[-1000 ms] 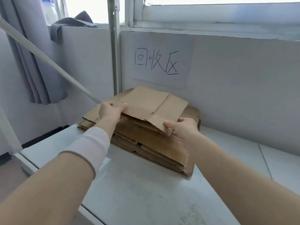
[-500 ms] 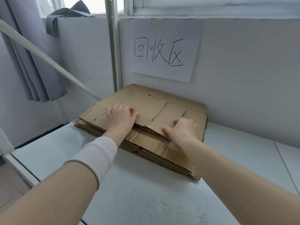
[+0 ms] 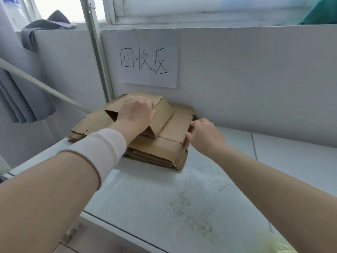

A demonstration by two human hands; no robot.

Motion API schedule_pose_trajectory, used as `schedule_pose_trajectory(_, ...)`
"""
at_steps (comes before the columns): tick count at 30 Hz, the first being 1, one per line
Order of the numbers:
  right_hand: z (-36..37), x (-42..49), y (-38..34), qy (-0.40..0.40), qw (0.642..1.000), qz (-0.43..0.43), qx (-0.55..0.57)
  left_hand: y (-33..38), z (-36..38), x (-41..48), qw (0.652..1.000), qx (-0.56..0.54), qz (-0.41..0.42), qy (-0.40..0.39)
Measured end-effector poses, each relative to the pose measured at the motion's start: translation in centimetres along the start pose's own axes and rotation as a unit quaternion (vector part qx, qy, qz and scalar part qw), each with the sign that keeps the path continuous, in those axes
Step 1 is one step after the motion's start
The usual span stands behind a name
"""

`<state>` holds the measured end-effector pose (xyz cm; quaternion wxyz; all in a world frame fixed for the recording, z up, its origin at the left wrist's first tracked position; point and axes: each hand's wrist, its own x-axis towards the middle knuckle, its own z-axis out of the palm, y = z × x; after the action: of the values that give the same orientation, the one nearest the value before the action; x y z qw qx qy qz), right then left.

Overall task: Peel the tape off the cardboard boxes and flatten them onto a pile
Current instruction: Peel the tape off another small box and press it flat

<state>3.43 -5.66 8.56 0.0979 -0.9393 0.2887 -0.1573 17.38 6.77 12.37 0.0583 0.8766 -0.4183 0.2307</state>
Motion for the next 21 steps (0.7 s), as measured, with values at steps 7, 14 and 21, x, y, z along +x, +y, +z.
schedule_pose_trajectory(7,-7.5,-13.4,14.0,0.023,0.987,0.039,-0.156,18.3,-2.2,-4.1,0.980,0.035,0.187,-0.050)
schedule_pose_trajectory(14,-16.6,-28.0,29.0,0.039,0.955,0.171,-0.238,40.0,-5.0,-10.2,0.926,-0.086,0.367,-0.019)
schedule_pose_trajectory(21,-22.8,-38.1,38.7,0.057,0.915,0.291,-0.274,56.4,-7.0,-14.2,0.872,-0.195,0.447,-0.037)
